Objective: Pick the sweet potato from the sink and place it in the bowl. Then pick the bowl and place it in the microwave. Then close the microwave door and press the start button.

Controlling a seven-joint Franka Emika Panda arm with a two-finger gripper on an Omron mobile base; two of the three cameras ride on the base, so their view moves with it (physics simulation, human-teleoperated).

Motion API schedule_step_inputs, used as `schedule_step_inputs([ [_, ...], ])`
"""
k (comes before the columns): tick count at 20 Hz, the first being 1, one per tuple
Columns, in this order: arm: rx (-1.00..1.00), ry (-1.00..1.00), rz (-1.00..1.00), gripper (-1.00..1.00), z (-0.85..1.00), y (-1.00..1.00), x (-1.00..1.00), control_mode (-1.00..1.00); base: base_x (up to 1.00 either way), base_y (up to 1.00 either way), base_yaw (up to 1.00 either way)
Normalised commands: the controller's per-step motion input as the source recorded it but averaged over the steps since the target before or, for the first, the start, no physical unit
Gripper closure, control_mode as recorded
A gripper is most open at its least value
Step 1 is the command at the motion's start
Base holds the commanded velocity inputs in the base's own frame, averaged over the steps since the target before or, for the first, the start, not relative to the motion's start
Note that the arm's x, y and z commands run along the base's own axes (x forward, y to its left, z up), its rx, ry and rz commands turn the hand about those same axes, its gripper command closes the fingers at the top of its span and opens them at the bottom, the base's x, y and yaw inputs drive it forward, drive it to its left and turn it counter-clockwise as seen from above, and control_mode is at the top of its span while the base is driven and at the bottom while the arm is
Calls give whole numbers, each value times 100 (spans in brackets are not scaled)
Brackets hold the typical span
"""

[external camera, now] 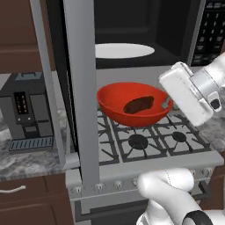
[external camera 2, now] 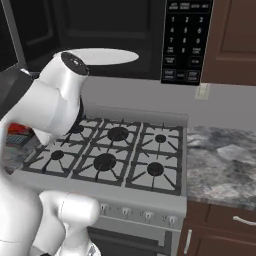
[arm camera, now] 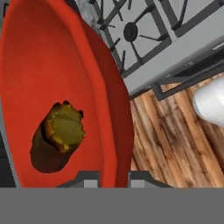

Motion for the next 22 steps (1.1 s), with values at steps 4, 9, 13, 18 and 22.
schedule_step_inputs([
  [4,0,-4,-38,100,98,-61,16,-100,0,0,0],
  [9,0,0,-43,100,74,-37,43,-100,0,0,0],
  [13,0,-1,-42,100,13,-12,69,-100,0,0,0],
  [18,0,0,-26,100,-11,1,94,-100,0,0,0],
  [22,0,-1,-17,100,0,13,76,-100,0,0,0],
])
